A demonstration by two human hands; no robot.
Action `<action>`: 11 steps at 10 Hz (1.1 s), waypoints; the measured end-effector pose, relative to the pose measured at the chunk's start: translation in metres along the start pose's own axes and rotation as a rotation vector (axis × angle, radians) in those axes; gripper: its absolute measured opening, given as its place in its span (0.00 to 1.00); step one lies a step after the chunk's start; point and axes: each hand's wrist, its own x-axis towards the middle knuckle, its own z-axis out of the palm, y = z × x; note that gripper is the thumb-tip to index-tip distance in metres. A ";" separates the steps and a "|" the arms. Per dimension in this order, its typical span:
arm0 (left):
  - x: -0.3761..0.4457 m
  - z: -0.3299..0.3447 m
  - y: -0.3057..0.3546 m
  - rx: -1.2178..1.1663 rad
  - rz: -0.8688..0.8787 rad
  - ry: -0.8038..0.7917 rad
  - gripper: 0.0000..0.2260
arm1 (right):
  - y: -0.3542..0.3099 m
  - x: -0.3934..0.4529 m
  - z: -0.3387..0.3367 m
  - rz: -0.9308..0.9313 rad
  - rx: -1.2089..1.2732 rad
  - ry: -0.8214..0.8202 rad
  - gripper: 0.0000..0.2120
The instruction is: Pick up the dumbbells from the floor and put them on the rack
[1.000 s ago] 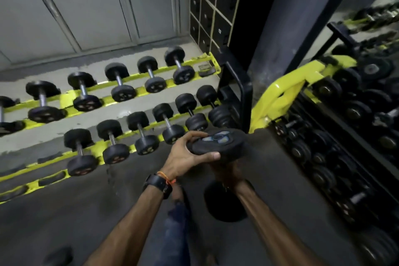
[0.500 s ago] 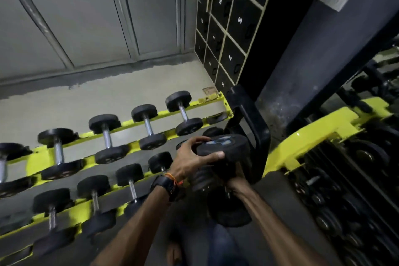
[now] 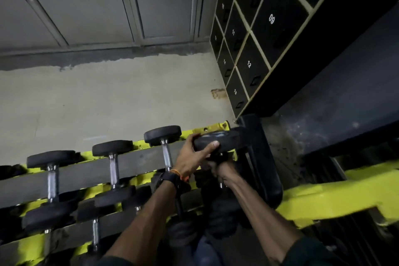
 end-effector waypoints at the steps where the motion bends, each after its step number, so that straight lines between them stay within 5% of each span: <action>1: 0.060 0.014 0.001 0.030 -0.034 0.086 0.40 | -0.004 0.076 -0.013 0.116 -0.086 -0.090 0.07; 3: 0.144 0.025 -0.011 0.171 -0.152 0.207 0.33 | -0.021 0.157 0.001 0.171 -0.128 -0.107 0.08; 5: 0.180 0.023 -0.039 0.262 -0.225 0.150 0.27 | -0.006 0.183 -0.005 0.259 -0.458 -0.113 0.25; 9: 0.186 0.017 -0.027 0.317 -0.259 0.047 0.27 | -0.038 0.162 -0.013 0.349 -0.171 -0.112 0.22; 11: 0.148 -0.010 -0.015 0.202 -0.154 0.002 0.24 | -0.068 0.127 -0.011 0.268 -0.290 -0.068 0.26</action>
